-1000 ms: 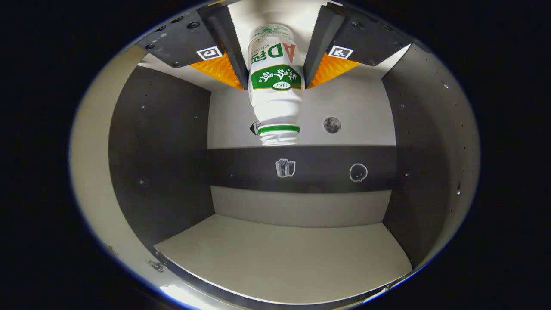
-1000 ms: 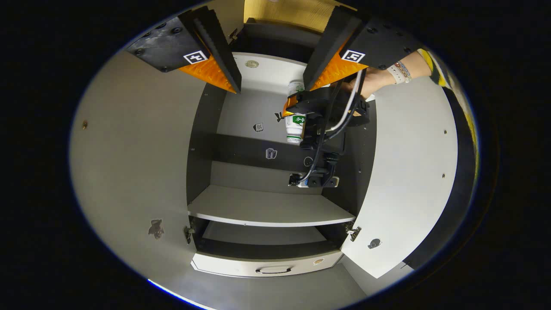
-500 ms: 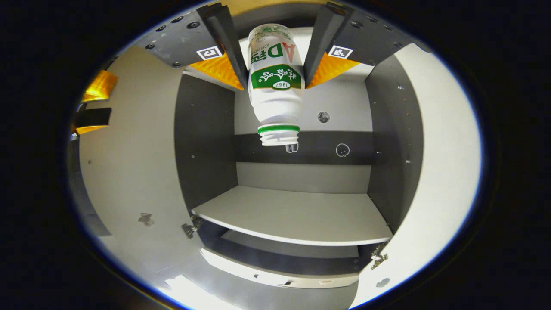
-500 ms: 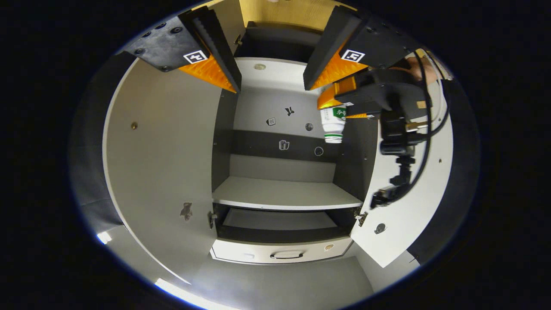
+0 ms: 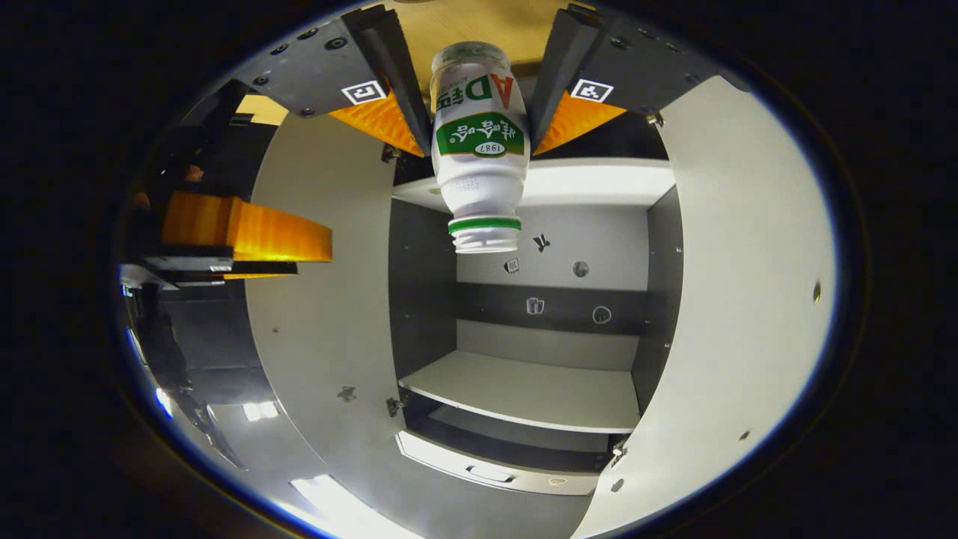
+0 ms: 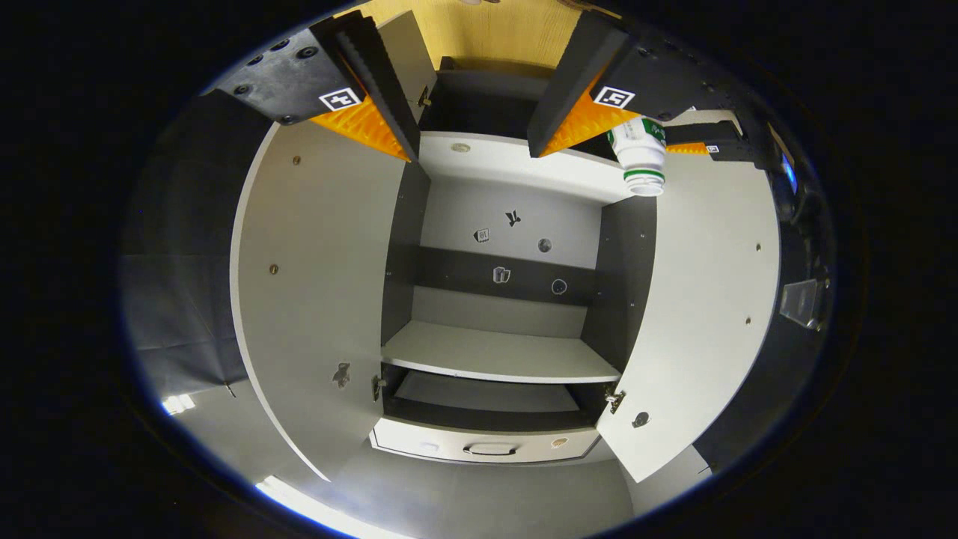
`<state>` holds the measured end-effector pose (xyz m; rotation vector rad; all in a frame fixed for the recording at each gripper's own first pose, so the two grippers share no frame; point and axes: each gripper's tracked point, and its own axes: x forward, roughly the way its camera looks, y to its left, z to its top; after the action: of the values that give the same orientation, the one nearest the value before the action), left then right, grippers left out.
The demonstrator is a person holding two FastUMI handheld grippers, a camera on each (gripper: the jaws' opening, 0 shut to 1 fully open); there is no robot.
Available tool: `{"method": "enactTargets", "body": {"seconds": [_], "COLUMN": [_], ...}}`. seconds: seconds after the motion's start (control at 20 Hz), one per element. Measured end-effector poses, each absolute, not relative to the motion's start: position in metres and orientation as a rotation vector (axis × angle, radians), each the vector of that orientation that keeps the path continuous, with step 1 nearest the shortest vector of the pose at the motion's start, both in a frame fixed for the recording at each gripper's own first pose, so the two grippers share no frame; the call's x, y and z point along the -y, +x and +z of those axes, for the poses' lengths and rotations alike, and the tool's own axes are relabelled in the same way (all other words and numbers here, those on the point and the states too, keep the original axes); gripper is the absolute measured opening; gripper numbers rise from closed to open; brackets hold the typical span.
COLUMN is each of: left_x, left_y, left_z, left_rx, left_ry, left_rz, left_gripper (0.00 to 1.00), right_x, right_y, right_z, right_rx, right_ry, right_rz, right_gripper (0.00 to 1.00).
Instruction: Grasp the bottle in the cabinet with the left hand and place it on the coaster, then close the right door with the right hand and the left door with the left hand.
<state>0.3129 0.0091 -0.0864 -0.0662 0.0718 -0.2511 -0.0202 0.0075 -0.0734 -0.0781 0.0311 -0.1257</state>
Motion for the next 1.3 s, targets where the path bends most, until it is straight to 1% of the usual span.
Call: {"method": "enactTargets", "body": {"seconds": [0.2,0.35,0.55,0.8,0.95,1.2,1.3], "left_x": [-0.010,-0.009,-0.009,-0.014,-0.017,-0.018,-0.016], "left_y": [0.312,0.314,0.319,0.327,0.331,0.335,0.336], "left_z": [-0.086,-0.088,-0.093,-0.094,-0.096,-0.113,-0.114], "left_rx": [-0.081,-0.093,-0.104,-0.112,-0.106,-0.117,-0.102], "left_ry": [-0.099,-0.051,0.002,-0.005,-0.021,0.000,0.002], "left_rz": [-0.281,-0.282,-0.251,-0.176,-0.128,-0.118,-0.129], "left_gripper": [0.75,0.75,0.75,0.75,0.76,0.75,0.77], "right_x": [-0.012,-0.013,-0.018,-0.026,-0.021,-0.019,-0.020], "right_y": [-0.030,-0.036,-0.048,-0.070,-0.078,-0.084,-0.084], "right_z": [-0.097,-0.121,-0.151,-0.169,-0.182,-0.200,-0.201], "right_rx": [-0.027,-0.036,-0.056,-0.050,-0.073,-0.112,-0.121], "right_ry": [-0.084,-0.076,-0.060,-0.028,-0.048,-0.064,-0.062], "right_rz": [-0.074,-0.036,0.020,0.073,0.075,0.079,0.081], "right_gripper": [0.96,0.96,0.96,0.96,0.96,0.96,0.97]}}
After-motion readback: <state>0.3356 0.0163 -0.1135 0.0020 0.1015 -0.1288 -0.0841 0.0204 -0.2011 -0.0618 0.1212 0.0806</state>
